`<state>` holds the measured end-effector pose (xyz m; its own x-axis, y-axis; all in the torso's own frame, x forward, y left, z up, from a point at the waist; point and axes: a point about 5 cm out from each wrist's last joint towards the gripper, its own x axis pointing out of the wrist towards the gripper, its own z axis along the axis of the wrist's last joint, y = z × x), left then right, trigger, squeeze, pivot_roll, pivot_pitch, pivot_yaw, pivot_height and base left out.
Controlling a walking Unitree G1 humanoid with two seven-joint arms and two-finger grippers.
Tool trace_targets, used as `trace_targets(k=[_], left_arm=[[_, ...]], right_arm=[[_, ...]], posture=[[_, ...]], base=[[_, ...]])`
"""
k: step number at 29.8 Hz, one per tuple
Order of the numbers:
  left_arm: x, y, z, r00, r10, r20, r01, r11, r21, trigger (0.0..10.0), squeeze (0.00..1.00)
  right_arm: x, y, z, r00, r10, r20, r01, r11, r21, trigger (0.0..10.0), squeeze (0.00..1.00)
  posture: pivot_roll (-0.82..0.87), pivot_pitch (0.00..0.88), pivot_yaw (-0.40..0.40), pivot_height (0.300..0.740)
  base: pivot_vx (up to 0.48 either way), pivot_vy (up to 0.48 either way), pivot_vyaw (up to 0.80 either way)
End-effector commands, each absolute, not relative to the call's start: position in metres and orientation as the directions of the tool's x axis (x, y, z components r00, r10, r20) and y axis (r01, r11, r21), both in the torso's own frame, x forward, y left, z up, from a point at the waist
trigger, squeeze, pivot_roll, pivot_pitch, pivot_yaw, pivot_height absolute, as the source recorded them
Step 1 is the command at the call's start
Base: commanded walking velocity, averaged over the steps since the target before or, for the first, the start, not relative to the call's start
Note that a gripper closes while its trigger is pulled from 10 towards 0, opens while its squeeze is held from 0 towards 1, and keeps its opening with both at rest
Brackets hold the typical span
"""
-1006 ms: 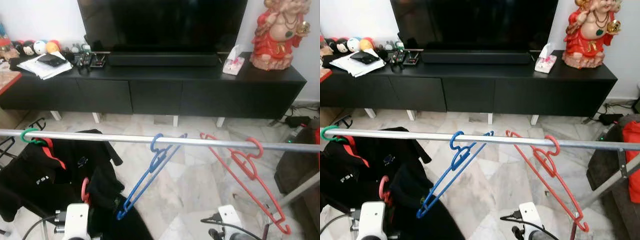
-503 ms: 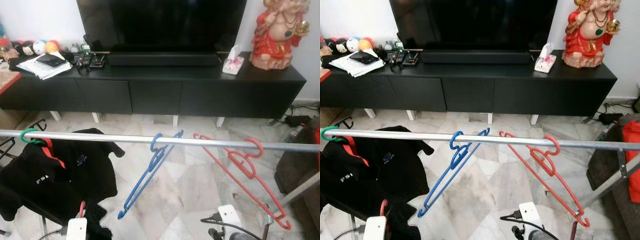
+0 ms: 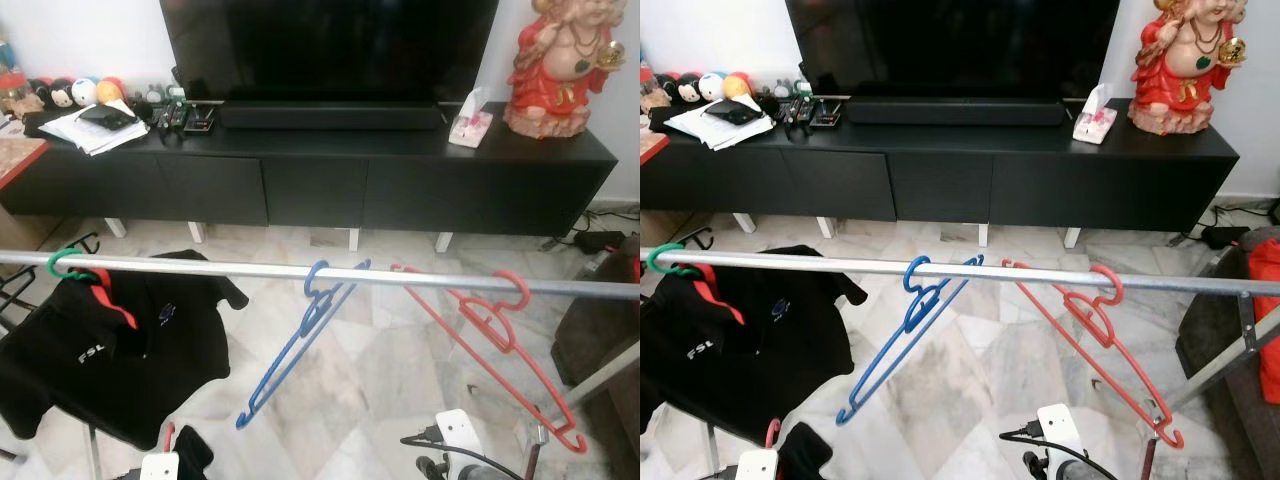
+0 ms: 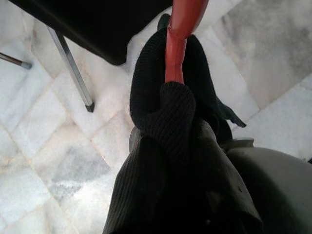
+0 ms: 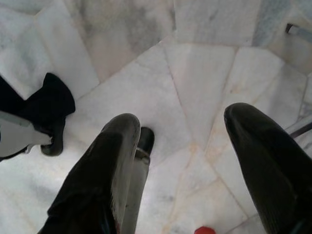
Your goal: Hang hanger
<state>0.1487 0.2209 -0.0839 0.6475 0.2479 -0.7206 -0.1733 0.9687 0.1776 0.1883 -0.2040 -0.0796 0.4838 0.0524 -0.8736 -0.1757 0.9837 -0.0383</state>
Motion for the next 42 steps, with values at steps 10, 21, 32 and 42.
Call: trace_targets(k=[10, 21, 32, 42], left_arm=[[0.142, 0.222, -0.087, 0.640, 0.264, -0.722, -0.188, 0.964, 0.187, 10.0, 0.00], [0.138, 0.223, -0.088, 0.638, 0.267, -0.723, -0.188, 0.964, 0.189, 10.0, 0.00], [0.147, 0.235, -0.079, 0.694, 0.299, -0.655, -0.195, 0.954, 0.229, 10.0, 0.00], [0.208, 0.222, -0.012, 0.945, 0.246, -0.214, -0.195, 0.953, 0.234, 10.0, 0.00]], right_arm=[[0.185, -0.203, -0.082, 0.482, 0.051, -0.875, -0.170, 0.985, -0.036, 10.0, 0.00], [0.183, -0.203, -0.082, 0.482, 0.048, -0.875, -0.167, 0.985, -0.038, 10.0, 0.00], [0.177, -0.203, -0.085, 0.471, 0.036, -0.881, -0.161, 0.986, -0.045, 10.0, 0.00], [0.171, -0.205, -0.088, 0.466, 0.027, -0.885, -0.171, 0.983, -0.060, 10.0, 0.00]], posture=[[-0.04, 0.000, 0.044, 0.740], [-0.05, 0.000, 0.047, 0.740], [-0.03, 0.000, 0.047, 0.740], [0.00, 0.000, 0.025, 0.740]], base=[[-0.321, 0.000, 0.00], [-0.338, 0.000, 0.00], [-0.339, 0.000, 0.00], [-0.338, 0.000, 0.00]])
